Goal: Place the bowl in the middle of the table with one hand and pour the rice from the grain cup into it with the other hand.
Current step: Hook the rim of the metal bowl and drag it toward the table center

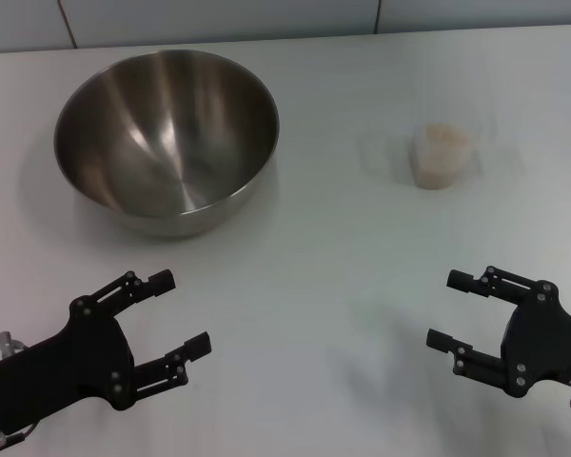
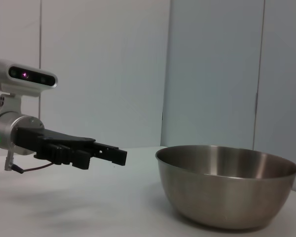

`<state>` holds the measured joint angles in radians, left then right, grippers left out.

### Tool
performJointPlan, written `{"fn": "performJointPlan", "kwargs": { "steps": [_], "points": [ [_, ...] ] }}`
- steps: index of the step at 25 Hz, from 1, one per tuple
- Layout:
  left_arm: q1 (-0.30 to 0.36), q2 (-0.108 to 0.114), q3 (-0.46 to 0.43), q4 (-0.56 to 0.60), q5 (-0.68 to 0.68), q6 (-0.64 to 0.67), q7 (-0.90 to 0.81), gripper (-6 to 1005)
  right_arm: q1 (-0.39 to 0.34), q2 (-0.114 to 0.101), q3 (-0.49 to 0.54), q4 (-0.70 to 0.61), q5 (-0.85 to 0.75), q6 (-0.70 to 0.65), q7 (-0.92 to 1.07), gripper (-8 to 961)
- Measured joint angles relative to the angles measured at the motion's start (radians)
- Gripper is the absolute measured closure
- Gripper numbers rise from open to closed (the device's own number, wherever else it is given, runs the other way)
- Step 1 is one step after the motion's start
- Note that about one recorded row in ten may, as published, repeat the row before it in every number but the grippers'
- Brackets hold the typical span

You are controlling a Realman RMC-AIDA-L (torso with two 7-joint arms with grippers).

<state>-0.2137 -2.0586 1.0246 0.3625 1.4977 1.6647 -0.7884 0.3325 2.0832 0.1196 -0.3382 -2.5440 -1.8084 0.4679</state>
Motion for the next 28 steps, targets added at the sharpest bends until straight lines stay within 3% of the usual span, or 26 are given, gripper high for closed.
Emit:
{"fn": "performJointPlan", "kwargs": {
  "steps": [7, 9, 12, 14, 19, 25, 26, 28],
  "points": [
    [-0.002, -0.003, -0.045, 0.012, -0.002, 0.001, -0.016, 157, 0.002, 0.0, 0.001, 0.002, 0.003, 0.001, -0.001, 285],
    [-0.027, -0.008, -0.122, 0.014, -0.004, 0.008, -0.083, 157, 0.006, 0.001, 0.007, 0.005, 0.004, 0.006, -0.002, 285],
    [-0.041, -0.011, -0.143, 0.014, -0.004, 0.008, -0.112, 157, 0.009, 0.001, 0.009, 0.014, 0.005, 0.007, -0.002, 285],
    [-0.099, -0.012, -0.194, 0.005, -0.009, -0.03, -0.225, 157, 0.017, -0.001, 0.009, 0.023, 0.005, 0.014, -0.003, 285],
    [-0.165, -0.01, -0.225, 0.053, -0.014, -0.162, -0.417, 156, 0.027, 0.0, 0.008, 0.039, 0.006, 0.029, -0.003, 285],
    [-0.175, -0.01, -0.226, 0.121, -0.014, -0.227, -0.495, 156, 0.029, 0.0, 0.012, 0.053, 0.014, 0.03, -0.005, 285],
    [-0.171, -0.011, -0.227, 0.191, -0.016, -0.291, -0.549, 156, 0.029, 0.0, 0.012, 0.056, 0.018, 0.03, -0.006, 285],
    [-0.168, -0.011, -0.227, 0.219, -0.017, -0.327, -0.56, 156, 0.03, 0.0, 0.012, 0.062, 0.022, 0.03, -0.006, 285]
  ]
}}
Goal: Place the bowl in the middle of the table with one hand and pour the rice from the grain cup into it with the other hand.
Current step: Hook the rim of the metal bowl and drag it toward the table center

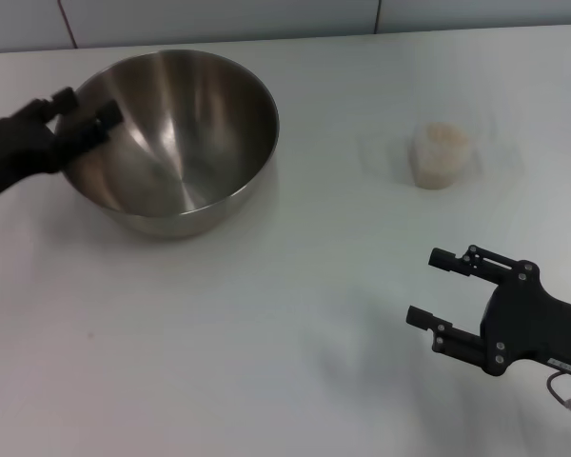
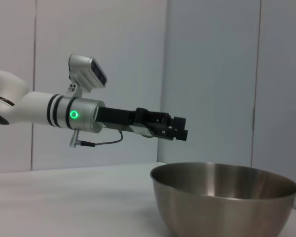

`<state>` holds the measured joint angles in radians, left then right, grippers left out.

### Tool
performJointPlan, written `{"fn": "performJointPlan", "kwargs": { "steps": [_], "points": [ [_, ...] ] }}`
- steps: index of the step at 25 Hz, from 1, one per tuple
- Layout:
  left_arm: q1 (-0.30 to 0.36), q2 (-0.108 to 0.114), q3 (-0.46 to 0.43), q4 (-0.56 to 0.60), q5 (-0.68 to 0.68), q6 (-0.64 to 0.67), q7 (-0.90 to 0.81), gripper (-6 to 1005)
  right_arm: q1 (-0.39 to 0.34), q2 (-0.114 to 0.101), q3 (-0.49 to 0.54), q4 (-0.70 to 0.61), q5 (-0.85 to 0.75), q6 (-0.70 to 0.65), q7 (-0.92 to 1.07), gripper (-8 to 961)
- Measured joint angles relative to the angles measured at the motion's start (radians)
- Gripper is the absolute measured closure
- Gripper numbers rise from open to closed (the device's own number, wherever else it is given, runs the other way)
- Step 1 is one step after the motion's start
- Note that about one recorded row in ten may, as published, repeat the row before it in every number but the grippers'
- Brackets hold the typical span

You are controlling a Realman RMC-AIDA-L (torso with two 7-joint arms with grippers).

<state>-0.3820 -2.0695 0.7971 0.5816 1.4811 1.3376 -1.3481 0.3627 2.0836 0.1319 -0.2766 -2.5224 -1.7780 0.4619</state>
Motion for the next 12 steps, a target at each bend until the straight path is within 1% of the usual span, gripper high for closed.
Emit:
{"fn": "performJointPlan", "kwargs": {
  "steps": [2, 3, 6, 10, 11, 12],
  "points": [
    [0.001, 0.0, 0.0, 0.013, 0.0, -0.025, -0.007, 156, 0.002, 0.0, 0.001, 0.009, 0.003, 0.0, 0.0, 285],
    [0.0, 0.001, 0.001, 0.029, 0.001, -0.084, -0.029, 157, 0.003, 0.0, 0.001, 0.011, 0.006, 0.0, 0.0, 284],
    [-0.007, 0.004, 0.007, 0.042, 0.009, -0.169, -0.047, 157, 0.005, 0.0, 0.002, 0.018, 0.024, 0.0, 0.0, 284],
    [-0.009, 0.007, 0.009, 0.07, 0.045, -0.217, -0.101, 157, 0.009, 0.0, 0.002, 0.028, 0.031, 0.006, 0.0, 284],
    [-0.009, 0.007, 0.009, 0.108, 0.104, -0.231, -0.149, 157, 0.013, -0.001, 0.002, 0.036, 0.036, 0.019, 0.0, 284],
    [-0.009, 0.007, 0.009, 0.108, 0.104, -0.231, -0.149, 156, 0.013, -0.001, 0.002, 0.036, 0.036, 0.019, 0.0, 284]
  ]
}}
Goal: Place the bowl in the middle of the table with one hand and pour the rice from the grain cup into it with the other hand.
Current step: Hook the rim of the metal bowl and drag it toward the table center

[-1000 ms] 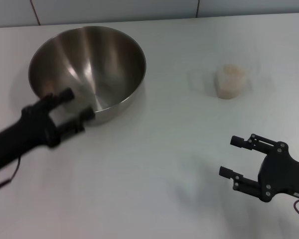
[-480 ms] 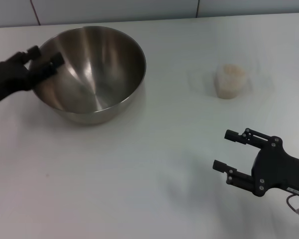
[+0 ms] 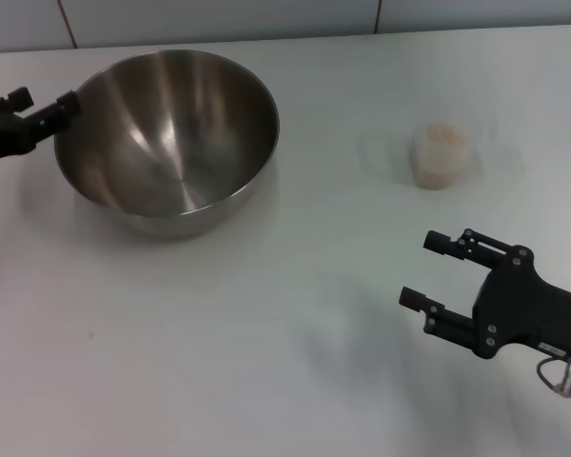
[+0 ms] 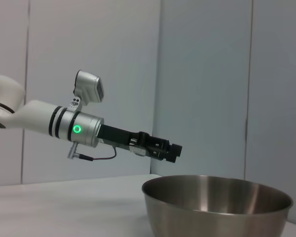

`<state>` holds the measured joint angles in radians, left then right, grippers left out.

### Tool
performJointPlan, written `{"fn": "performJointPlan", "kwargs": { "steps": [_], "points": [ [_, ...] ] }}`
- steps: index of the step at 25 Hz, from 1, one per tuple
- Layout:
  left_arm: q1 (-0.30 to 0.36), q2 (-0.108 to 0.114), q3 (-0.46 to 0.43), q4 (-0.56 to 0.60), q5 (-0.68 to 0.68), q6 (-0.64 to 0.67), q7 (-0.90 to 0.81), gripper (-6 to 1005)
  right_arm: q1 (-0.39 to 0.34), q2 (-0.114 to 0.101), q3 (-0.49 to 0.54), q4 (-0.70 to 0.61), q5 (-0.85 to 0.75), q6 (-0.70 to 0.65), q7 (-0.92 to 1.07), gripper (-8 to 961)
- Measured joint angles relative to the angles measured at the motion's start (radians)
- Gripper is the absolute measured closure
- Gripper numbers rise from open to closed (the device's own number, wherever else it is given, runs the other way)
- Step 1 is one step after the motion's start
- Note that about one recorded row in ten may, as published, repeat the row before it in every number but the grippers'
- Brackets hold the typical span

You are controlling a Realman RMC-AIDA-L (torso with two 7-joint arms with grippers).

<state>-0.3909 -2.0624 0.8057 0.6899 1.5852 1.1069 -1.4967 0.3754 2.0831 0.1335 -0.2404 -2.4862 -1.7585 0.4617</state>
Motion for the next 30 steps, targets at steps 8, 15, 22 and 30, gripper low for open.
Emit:
{"fn": "performJointPlan", "kwargs": {
  "steps": [8, 15, 22, 30],
  "points": [
    [-0.01, 0.001, 0.002, 0.105, 0.198, 0.003, -0.184, 156, 0.019, 0.001, 0.0, 0.031, 0.002, 0.058, 0.0, 284],
    [-0.043, 0.001, 0.001, 0.168, 0.356, 0.009, -0.346, 157, 0.03, 0.001, 0.0, 0.042, 0.014, 0.075, 0.0, 284],
    [-0.078, 0.001, 0.001, 0.181, 0.464, 0.01, -0.447, 156, 0.033, 0.001, 0.0, 0.05, 0.016, 0.086, 0.0, 284],
    [-0.11, -0.001, 0.001, 0.206, 0.592, 0.006, -0.543, 165, 0.034, 0.002, 0.0, 0.058, 0.027, 0.092, -0.001, 284]
  ]
}}
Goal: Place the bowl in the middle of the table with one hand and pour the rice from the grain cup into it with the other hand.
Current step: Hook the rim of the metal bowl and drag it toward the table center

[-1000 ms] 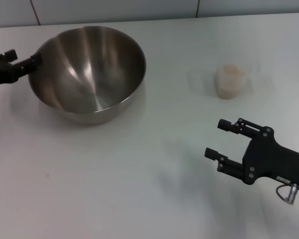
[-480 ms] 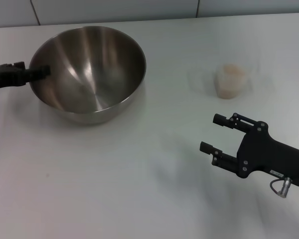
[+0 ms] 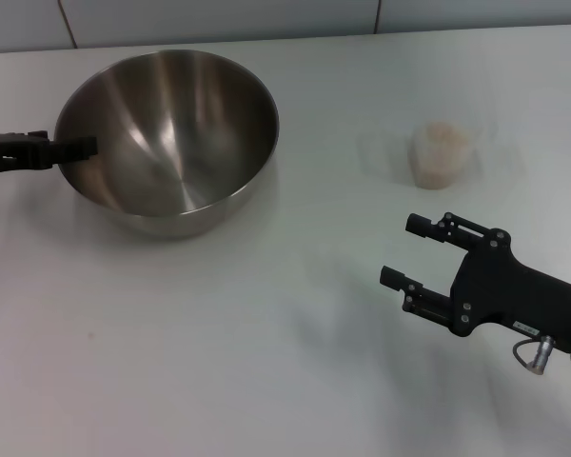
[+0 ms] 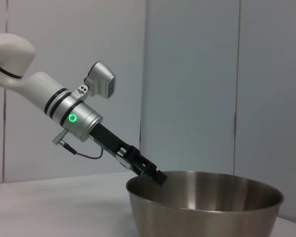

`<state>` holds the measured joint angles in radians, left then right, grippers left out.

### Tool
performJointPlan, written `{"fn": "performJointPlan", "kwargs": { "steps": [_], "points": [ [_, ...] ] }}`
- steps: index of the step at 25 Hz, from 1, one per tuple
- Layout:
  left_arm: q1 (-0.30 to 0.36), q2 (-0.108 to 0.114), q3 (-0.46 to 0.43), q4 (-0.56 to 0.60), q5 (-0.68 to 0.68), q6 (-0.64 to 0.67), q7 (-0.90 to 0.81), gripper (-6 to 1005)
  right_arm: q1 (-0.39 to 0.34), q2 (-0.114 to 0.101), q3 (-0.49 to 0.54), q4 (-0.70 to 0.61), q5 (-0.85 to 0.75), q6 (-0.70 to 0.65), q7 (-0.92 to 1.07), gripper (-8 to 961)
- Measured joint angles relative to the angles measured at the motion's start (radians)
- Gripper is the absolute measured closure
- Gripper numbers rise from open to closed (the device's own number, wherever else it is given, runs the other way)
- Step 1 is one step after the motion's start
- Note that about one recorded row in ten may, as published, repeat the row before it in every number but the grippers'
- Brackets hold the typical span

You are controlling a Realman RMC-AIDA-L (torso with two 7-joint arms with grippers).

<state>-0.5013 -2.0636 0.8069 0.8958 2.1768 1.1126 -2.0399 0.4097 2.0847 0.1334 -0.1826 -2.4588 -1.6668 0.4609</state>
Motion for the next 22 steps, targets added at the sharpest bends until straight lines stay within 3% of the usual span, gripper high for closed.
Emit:
{"fn": "performJointPlan", "kwargs": {
  "steps": [11, 22],
  "points": [
    [0.011, 0.001, -0.006, 0.003, -0.014, -0.007, 0.034, 211, 0.003, 0.0, 0.0, 0.002, 0.0, 0.007, -0.002, 285],
    [0.004, 0.0, -0.002, 0.005, -0.006, -0.003, 0.013, 639, 0.003, -0.001, 0.0, 0.002, 0.0, 0.012, -0.002, 285]
  ]
}}
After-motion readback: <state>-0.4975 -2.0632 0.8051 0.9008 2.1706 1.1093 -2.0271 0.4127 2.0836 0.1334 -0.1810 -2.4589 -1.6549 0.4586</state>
